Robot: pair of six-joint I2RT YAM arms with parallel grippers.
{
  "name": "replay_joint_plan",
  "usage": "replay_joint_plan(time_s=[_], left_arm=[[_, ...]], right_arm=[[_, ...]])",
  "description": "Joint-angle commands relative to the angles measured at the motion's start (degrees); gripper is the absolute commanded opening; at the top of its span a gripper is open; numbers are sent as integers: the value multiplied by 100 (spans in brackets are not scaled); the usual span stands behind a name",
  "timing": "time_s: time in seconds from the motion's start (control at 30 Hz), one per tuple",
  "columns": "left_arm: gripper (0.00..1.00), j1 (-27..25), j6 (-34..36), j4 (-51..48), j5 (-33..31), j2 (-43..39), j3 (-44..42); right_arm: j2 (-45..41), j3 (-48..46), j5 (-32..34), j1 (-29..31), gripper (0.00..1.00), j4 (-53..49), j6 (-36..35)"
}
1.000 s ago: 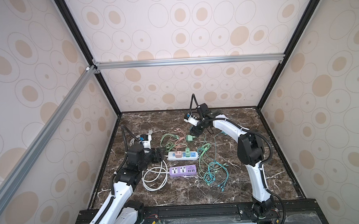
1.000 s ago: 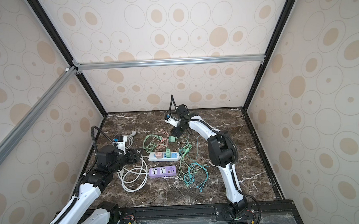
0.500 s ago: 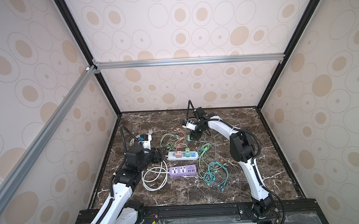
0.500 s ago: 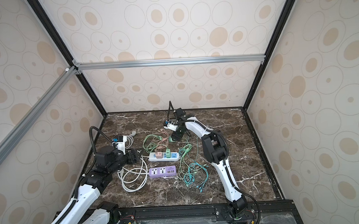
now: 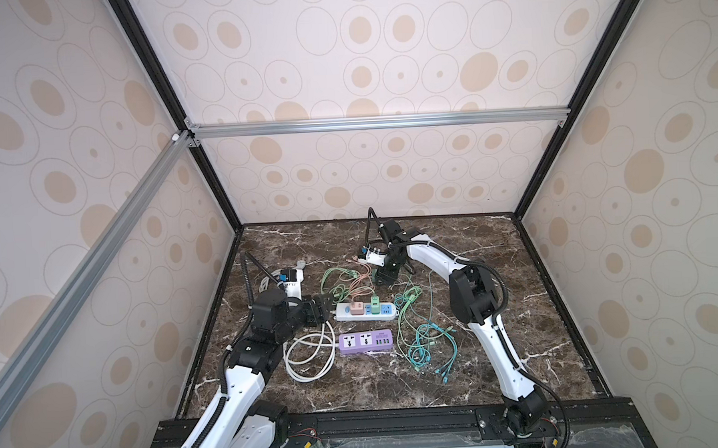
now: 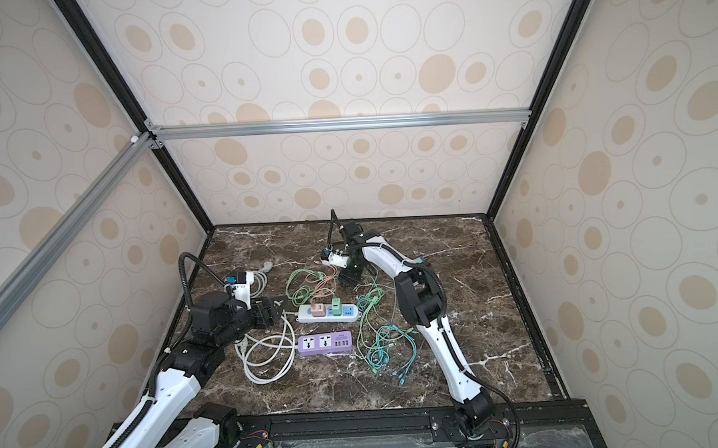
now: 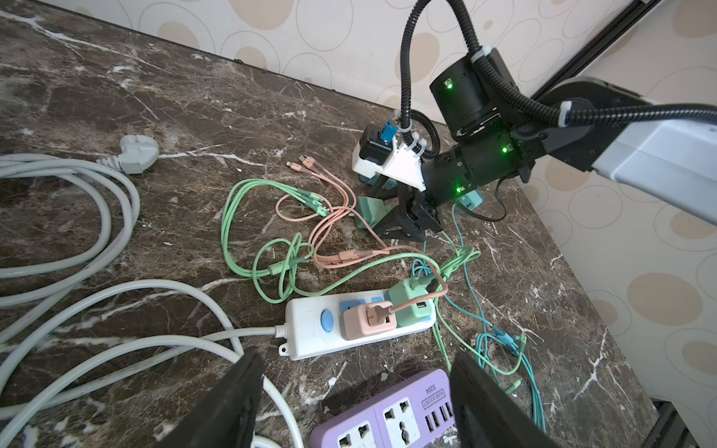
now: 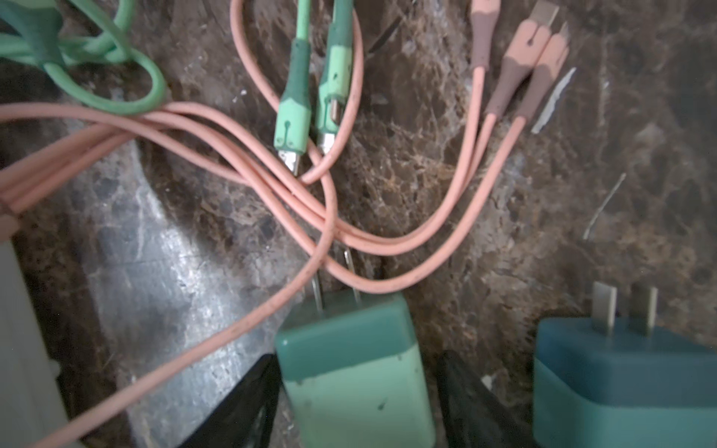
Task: Insert the plug
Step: 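Grasp the loose mint-green charger with the right gripper and lift it, then bring the mint-green charger toward the left gripper while the left gripper reaches for it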
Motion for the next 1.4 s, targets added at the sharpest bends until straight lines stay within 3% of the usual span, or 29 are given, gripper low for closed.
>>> replay_joint_plan(time_s=[0.0, 0.2, 0.4, 0.6, 0.73, 0.93, 1.13, 1.37], left_arm=[[76, 37, 44, 94, 58, -56, 51], [76, 33, 2, 131, 88, -91, 16], [77, 36, -81, 216, 341, -109, 47], [77, 35, -274, 498, 680, -92, 21], [78, 24, -494, 983, 1447, 76, -91], [78, 18, -584, 1124, 1825, 333, -40], [76, -70, -893, 1765, 2716, 484, -2], [75, -529, -1028, 2214, 3199, 581, 55]], right_arm=[[112, 121, -118, 37, 58, -212, -114], [-149, -91, -86, 28, 40, -145, 88], [-1288, -1533, 202, -29, 29, 1239, 657], [-2375, -2475, 532, -109, 28, 1935, 963], [-3120, -3027, 703, -108, 27, 2235, 942], [-4326, -4024, 646, -47, 26, 2825, 884], [-5283, -4778, 892, 343, 26, 3027, 708], [-6165, -5592, 900, 943, 26, 3314, 524]])
